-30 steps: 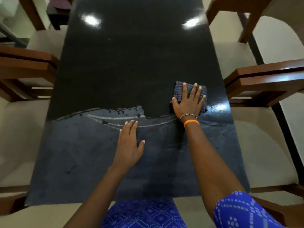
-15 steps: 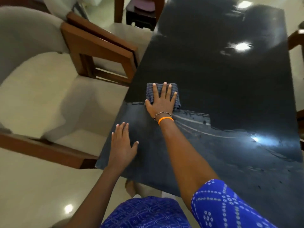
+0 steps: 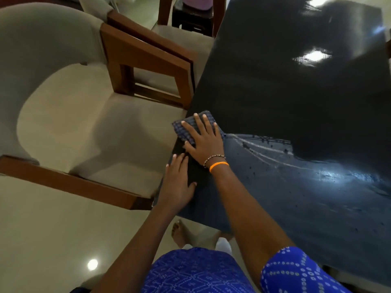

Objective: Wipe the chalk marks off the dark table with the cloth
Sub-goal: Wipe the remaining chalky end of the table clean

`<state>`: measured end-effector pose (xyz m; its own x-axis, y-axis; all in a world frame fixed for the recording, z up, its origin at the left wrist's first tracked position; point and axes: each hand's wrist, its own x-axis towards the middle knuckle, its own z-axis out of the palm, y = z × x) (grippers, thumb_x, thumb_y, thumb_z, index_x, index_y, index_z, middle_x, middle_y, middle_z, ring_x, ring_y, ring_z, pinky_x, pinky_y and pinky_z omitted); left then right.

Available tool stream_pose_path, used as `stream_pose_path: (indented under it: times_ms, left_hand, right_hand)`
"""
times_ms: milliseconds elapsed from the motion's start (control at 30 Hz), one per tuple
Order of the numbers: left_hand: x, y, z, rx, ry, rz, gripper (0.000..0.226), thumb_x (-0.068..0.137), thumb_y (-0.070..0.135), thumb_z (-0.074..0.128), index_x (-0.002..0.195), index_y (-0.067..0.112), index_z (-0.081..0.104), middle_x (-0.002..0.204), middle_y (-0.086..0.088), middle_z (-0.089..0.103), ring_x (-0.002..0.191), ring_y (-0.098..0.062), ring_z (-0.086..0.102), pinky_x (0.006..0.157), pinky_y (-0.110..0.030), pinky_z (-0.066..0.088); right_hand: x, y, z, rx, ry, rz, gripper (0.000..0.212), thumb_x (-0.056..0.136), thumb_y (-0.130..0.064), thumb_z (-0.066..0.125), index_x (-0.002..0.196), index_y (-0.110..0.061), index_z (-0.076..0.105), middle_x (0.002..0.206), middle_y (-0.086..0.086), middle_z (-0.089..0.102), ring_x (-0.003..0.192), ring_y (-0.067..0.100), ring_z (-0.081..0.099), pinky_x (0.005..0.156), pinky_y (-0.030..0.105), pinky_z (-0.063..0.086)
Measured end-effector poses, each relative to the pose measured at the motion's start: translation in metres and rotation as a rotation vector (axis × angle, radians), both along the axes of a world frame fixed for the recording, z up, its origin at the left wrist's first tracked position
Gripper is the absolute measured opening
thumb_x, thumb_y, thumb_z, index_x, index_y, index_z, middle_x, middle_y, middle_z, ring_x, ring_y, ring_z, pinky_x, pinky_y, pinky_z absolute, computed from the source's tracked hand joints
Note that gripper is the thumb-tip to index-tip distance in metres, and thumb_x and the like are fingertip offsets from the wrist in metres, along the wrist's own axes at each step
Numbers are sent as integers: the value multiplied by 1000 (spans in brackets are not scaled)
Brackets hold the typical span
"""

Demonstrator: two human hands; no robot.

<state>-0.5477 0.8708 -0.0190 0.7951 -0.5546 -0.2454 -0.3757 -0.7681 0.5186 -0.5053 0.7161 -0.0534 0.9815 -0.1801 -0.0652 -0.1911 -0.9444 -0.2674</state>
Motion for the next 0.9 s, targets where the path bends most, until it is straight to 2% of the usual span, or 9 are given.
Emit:
stream_pose_path:
  times_ms: [133,333,500,567,733,833,900]
  left_hand:
    - [-8,-15,-3,30,-13,-72,76,88,30,55,146,14,10,157,-1,5,144,-18,-5,113,-34,-6]
    - [-16,-28,-3,75,6,-111,74,89,35,52,146,17,9,157,-3,3,145,-22,-2,116,-38,0]
    - [-19,-36,-1,92,-3,-73,74,89,35,52,146,15,9,156,-6,5,144,-23,-1,116,-40,2]
    - [-25,-45,1,48,-18,-44,77,89,33,53,146,13,6,156,-6,7,144,-23,2,117,-40,4]
    - [-50,-81,4,17,-35,-67,82,88,26,55,146,7,0,157,-9,5,145,-23,0,117,-38,2]
    - [-66,-103,3,18,-34,-99,82,88,23,55,146,7,0,157,-9,4,145,-23,-1,117,-38,1]
    - [-78,-121,3,15,-42,-136,81,88,24,55,146,7,1,157,-9,4,145,-22,-1,116,-37,0]
  right_hand:
    - [-45,-68,0,-65,5,-249,68,86,-47,50,147,-39,20,160,3,10,148,26,6,116,51,8]
    - [-146,-170,0,-91,38,-717,65,88,-41,53,147,-36,24,160,4,12,147,29,7,116,53,9]
    - [-144,-170,1,-20,68,-997,67,90,-44,47,149,-34,18,160,10,3,147,32,-2,116,58,0]
    - [-121,-146,2,-5,55,-962,69,89,-47,47,149,-35,15,160,12,1,147,33,-4,114,59,-2]
    - [-75,-78,-1,33,25,-513,61,91,-51,40,147,-40,17,160,10,0,147,32,-6,113,56,-9]
    - [-81,-81,-2,26,23,-315,60,91,-48,41,146,-41,19,161,6,3,148,28,-3,116,56,-4]
    - [-101,-105,-4,25,-4,-287,60,89,-48,43,146,-41,22,160,3,7,148,26,1,116,53,-1]
